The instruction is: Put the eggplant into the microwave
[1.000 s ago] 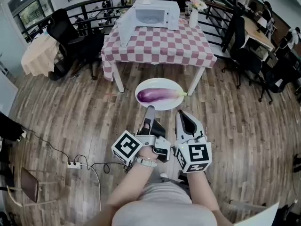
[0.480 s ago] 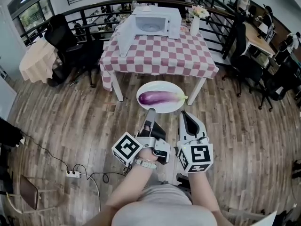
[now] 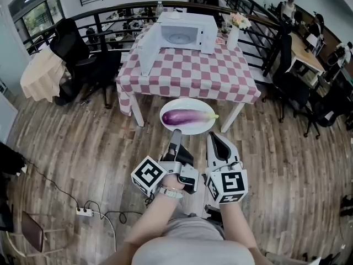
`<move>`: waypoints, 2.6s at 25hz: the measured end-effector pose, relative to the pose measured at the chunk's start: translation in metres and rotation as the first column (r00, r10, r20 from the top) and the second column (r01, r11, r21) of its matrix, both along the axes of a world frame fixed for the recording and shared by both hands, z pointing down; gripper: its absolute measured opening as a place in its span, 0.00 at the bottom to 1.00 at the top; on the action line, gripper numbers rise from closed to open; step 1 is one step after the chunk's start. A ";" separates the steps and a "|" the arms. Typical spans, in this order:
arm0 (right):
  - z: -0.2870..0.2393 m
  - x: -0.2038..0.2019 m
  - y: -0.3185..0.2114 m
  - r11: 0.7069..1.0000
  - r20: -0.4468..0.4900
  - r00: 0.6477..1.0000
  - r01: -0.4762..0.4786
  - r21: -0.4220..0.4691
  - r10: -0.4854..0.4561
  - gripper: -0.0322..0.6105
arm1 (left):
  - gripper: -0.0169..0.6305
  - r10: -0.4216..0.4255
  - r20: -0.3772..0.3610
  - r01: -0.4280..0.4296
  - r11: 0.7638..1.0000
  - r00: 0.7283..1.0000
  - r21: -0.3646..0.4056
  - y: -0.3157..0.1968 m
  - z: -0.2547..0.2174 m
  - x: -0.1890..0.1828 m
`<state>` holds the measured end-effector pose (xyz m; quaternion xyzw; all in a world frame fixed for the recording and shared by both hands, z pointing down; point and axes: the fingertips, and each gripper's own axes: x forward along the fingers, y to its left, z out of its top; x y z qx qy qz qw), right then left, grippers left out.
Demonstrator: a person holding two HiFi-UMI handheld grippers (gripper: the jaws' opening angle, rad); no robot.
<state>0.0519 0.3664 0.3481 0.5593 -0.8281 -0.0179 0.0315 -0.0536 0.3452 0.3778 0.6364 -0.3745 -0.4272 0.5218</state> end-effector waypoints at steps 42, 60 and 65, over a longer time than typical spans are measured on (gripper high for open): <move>0.017 -0.044 -0.219 0.999 0.030 0.999 -0.045 -0.014 0.045 0.09 | 0.05 0.106 -0.042 -0.109 0.992 0.994 -0.071 -0.225 0.023 -0.046; 0.011 -0.025 -0.353 0.998 0.037 0.998 0.054 -0.014 -0.054 0.09 | 0.05 0.028 -0.056 -0.032 0.997 0.998 -0.072 -0.352 0.021 -0.024; 0.014 -0.011 -0.397 0.997 0.050 0.996 0.074 -0.028 -0.073 0.09 | 0.05 0.013 -0.065 -0.017 0.998 0.998 -0.063 -0.392 0.019 -0.009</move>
